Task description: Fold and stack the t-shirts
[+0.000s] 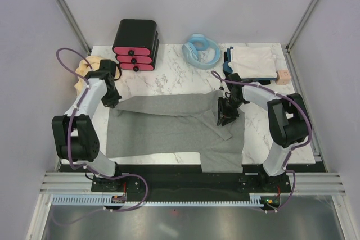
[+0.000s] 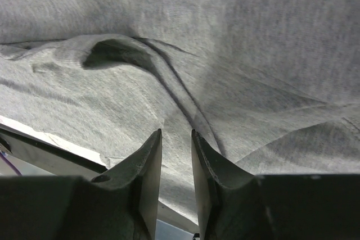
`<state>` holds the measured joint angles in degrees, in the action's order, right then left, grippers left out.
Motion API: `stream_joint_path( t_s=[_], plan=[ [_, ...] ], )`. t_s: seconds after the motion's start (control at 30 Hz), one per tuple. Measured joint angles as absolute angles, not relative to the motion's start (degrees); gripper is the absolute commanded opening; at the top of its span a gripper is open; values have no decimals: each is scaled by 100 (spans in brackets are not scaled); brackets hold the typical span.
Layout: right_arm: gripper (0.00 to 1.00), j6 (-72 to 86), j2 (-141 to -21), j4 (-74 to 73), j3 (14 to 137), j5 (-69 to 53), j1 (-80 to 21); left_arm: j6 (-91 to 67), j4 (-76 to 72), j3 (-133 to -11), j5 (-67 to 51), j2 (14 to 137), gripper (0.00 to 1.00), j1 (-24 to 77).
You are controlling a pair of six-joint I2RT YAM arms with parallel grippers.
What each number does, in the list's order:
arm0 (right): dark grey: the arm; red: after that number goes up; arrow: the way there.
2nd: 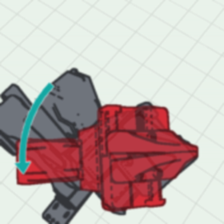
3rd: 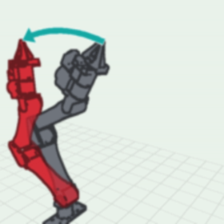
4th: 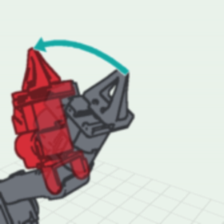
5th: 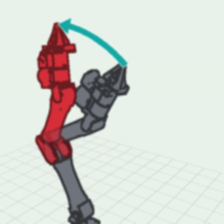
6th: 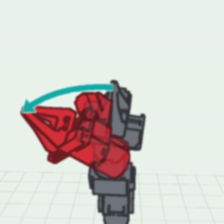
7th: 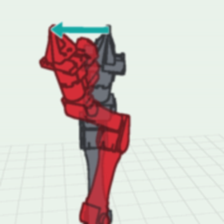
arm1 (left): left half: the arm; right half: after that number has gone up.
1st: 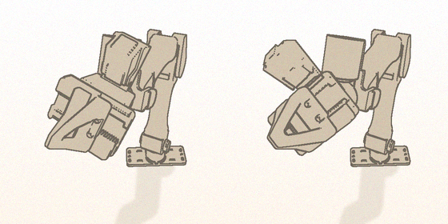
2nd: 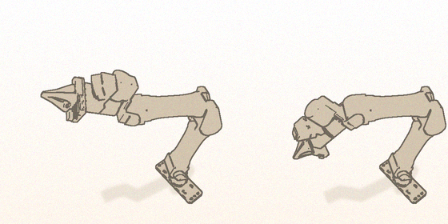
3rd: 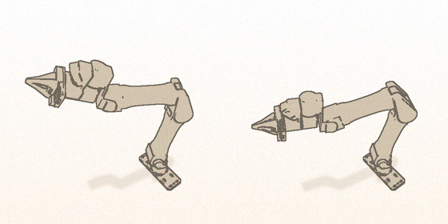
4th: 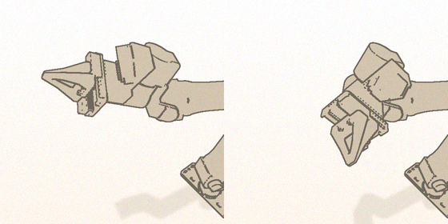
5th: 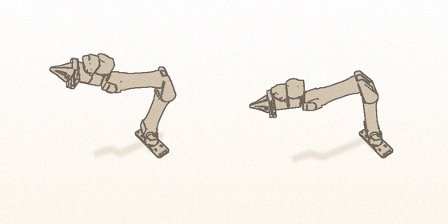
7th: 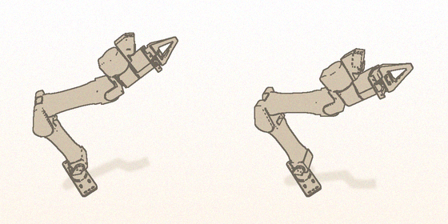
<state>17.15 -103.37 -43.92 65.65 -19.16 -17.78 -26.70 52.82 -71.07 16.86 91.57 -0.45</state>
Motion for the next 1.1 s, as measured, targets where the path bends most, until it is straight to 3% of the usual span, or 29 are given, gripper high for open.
stream_joint_path(
  t_s=[0.3,0.37,0.63,0.87,1.1],
  plan=[
    [35,1730,-10575,-4399,6567,-1898,-1778,-2639,5586,-7502,1802,9072,3,316],
    [36,1734,-10575,-4405,6571,-1887,-1778,-2637,5695,-7470,1787,9072,17,405],
    [36,1732,-10573,-4550,6718,-1678,-1785,-2606,6119,-7314,1833,8729,38,523],
    [36,1763,-10359,-4652,6987,-1503,-1785,-2615,6208,-7953,2161,8493,38,521],
    [37,1826,-10016,-4713,7067,-1433,-1785,-2788,5815,-7177,2053,8696,38,395]
  ],
)
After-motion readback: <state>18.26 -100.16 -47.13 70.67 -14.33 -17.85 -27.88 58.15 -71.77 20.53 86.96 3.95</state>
